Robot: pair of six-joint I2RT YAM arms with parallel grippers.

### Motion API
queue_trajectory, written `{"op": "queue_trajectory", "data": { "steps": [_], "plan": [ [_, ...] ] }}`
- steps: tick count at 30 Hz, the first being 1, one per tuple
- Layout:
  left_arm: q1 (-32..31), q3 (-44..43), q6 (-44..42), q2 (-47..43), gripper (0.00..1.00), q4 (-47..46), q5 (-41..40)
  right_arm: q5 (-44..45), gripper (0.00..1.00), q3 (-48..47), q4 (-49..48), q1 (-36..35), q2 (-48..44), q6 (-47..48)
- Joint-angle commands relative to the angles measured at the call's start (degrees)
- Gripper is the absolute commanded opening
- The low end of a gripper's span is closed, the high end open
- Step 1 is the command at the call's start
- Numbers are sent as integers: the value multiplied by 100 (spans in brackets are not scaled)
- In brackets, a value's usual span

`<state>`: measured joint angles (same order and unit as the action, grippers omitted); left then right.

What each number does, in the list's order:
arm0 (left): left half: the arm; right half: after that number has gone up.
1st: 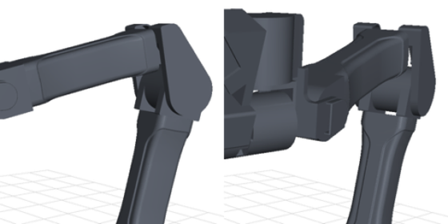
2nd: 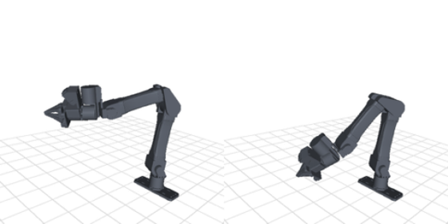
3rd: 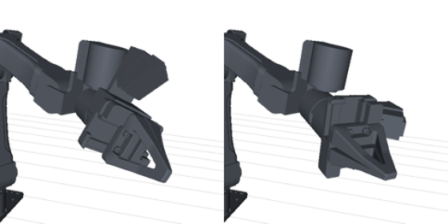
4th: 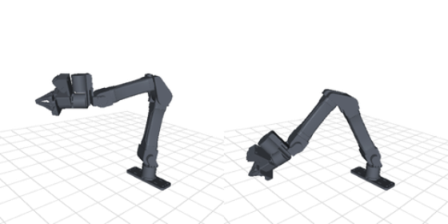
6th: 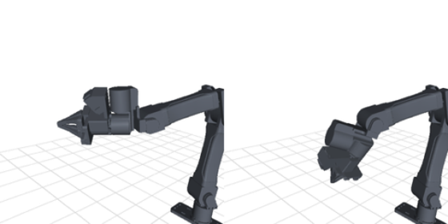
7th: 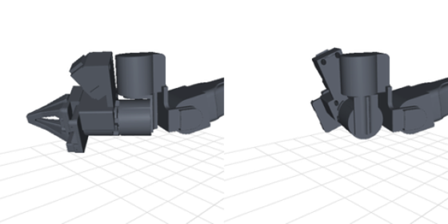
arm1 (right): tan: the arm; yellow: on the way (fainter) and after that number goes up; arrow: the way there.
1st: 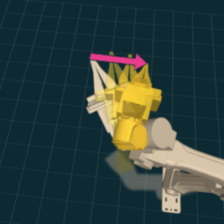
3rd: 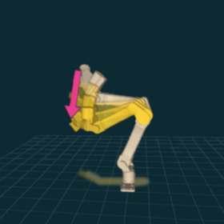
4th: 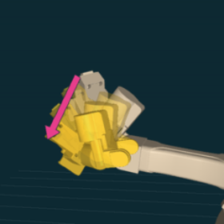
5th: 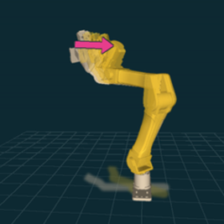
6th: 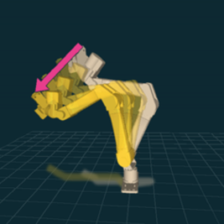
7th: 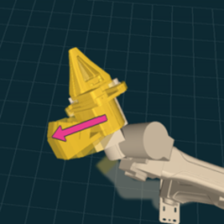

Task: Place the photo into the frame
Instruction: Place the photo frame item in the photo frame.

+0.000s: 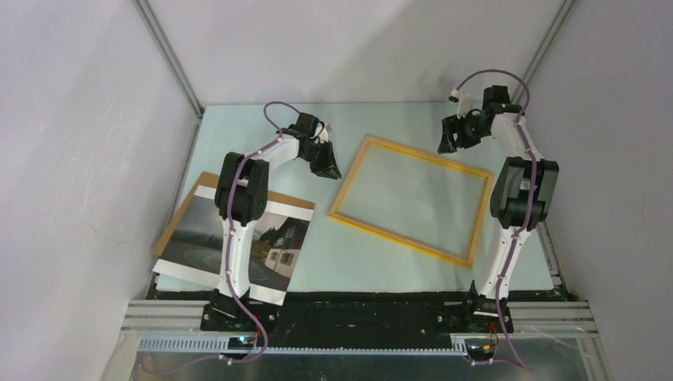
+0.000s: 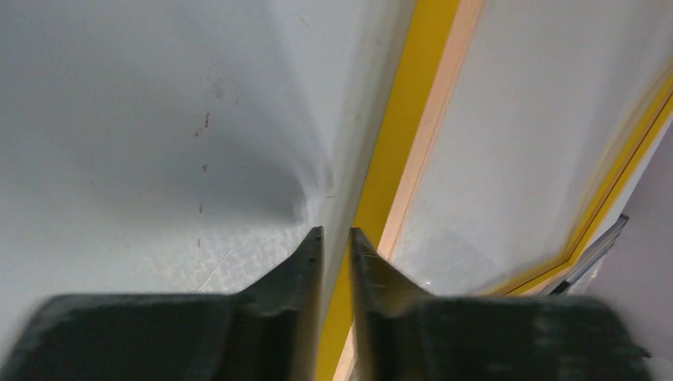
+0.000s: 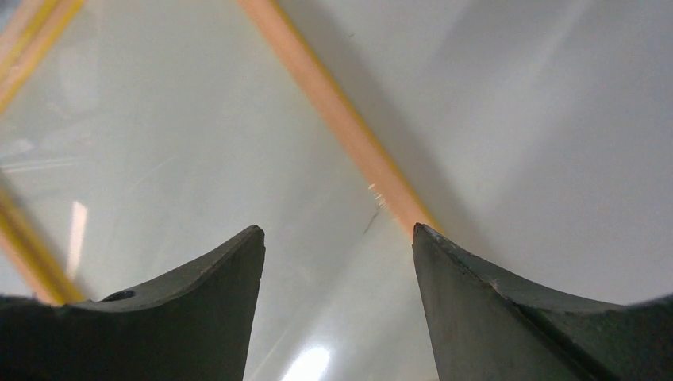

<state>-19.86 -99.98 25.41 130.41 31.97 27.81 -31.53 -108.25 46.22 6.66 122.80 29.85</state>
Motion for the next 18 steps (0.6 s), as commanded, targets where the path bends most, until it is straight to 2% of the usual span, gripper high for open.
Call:
{"op": "queue_trajectory", "data": {
  "steps": [1,3,5,10,18],
  "plan": [
    [2,-20,37,-494,36,-184,291,-144,73,717,261,18,-745,-412],
    [6,-41,27,-515,51,-193,325,-45,73,1076,288,135,-974,-625],
    [6,-135,18,-512,60,-204,383,75,73,1355,335,274,-1142,-862],
    [-47,-417,84,-366,73,-233,606,256,73,1883,581,528,-1386,-1192],
    [-230,-667,160,-127,78,-239,651,828,73,2307,821,686,-1434,-1533]
  ]
}}
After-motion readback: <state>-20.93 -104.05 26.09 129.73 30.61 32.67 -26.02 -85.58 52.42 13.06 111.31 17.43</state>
